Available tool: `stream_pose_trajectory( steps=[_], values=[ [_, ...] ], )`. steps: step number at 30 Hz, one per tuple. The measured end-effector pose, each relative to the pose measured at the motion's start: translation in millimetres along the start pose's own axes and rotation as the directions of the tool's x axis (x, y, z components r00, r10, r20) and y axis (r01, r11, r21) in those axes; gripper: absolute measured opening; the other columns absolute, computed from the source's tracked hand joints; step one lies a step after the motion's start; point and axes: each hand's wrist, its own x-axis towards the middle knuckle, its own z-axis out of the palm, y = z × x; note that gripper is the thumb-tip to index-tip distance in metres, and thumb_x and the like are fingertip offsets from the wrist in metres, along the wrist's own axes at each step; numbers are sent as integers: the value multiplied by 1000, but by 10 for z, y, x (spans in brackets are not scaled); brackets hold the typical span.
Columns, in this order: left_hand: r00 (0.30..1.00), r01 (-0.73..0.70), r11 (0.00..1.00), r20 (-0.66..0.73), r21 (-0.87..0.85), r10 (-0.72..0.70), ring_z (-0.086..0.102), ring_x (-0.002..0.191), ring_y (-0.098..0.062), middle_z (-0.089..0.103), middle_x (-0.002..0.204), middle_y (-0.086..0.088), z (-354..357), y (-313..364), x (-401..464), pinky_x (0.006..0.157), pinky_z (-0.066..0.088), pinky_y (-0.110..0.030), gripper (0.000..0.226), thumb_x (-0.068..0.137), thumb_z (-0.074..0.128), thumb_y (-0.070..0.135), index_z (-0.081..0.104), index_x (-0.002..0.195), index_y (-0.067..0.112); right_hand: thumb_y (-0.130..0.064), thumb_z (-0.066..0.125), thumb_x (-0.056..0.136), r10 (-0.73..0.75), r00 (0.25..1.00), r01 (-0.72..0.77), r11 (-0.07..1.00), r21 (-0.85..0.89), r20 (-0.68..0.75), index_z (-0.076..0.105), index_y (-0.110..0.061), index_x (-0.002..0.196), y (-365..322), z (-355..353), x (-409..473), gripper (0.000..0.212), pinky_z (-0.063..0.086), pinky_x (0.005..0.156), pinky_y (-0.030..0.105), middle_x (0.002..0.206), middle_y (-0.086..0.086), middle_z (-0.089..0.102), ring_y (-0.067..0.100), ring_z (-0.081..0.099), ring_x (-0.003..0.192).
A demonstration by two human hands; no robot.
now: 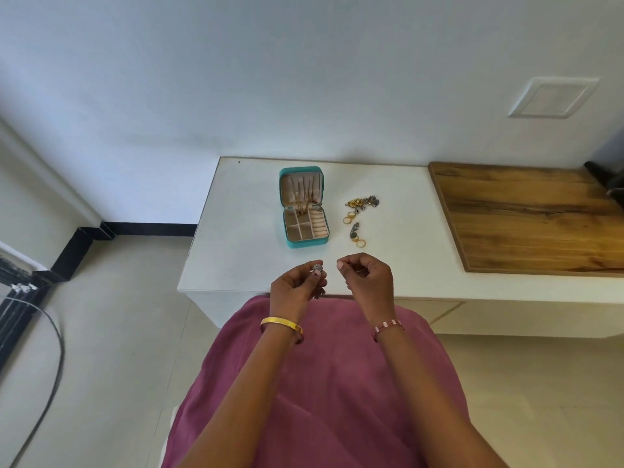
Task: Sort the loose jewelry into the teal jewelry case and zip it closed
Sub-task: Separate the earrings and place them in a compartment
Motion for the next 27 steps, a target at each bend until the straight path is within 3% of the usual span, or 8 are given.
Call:
stream_pose_trajectory(
  steps=[10,13,15,17,18,20,23,27],
  values=[
    [992,123,989,-30,-86,-126,64,59,-6,69,62,6,151,-222,555,65,55,-19,21,86,54,-2,63,104,3,-10,64,82,141,989,-143,988,-64,-43,68,-11,79,402,92,540,4,55,77,40,72,3,64,20,59,69],
    [988,146,986,-39,-85,-150,64,59,-5,69,66,3,213,-296,759,65,56,-18,23,86,54,-2,62,107,1,-10,63,81,152,985,-159,984,-82,-75,68,-11,79,525,158,775,6,55,76,41,73,4,64,21,60,70],
    [985,165,984,-41,-73,-168,64,61,-5,67,76,-3,240,-350,870,65,55,-18,24,87,53,-1,61,110,1,-9,62,82,158,980,-168,982,-80,-117,69,-9,81,589,209,909,7,54,74,35,74,4,64,19,59,70],
    [981,183,980,-44,-76,-187,65,64,-5,67,82,-5,245,-415,980,68,56,-17,26,88,52,1,59,113,1,-7,61,83,144,975,-161,983,-87,-172,69,-7,85,656,266,1031,8,49,69,20,79,5,65,16,57,71],
    [980,187,979,-49,-81,-192,66,65,-5,68,81,-4,240,-453,1040,69,56,-16,27,88,52,1,58,114,1,-6,60,84,121,972,-145,984,-107,-203,69,-6,88,695,296,1099,10,44,65,10,83,7,67,15,56,72],
    [979,188,978,-60,-91,-193,67,67,-5,71,73,3,216,-512,1128,70,56,-17,28,87,53,1,58,114,2,-3,57,84,55,962,-100,982,-157,-266,68,-6,91,759,330,1222,13,37,60,3,89,11,65,14,54,72],
    [979,182,977,-72,-109,-190,68,70,-6,72,67,6,194,-574,1211,71,56,-17,25,86,54,0,60,110,3,-2,57,84,-36,952,-46,965,-259,-305,67,-7,97,820,354,1419,17,37,59,3,90,13,58,17,53,71],
    [983,164,980,-67,-108,-172,68,69,-7,71,72,4,210,-568,1238,69,56,-17,23,86,54,-1,62,106,7,-4,58,85,-81,970,-14,922,-387,-229,65,-6,108,892,387,1530,24,39,71,13,99,17,57,23,59,83]
  ],
)
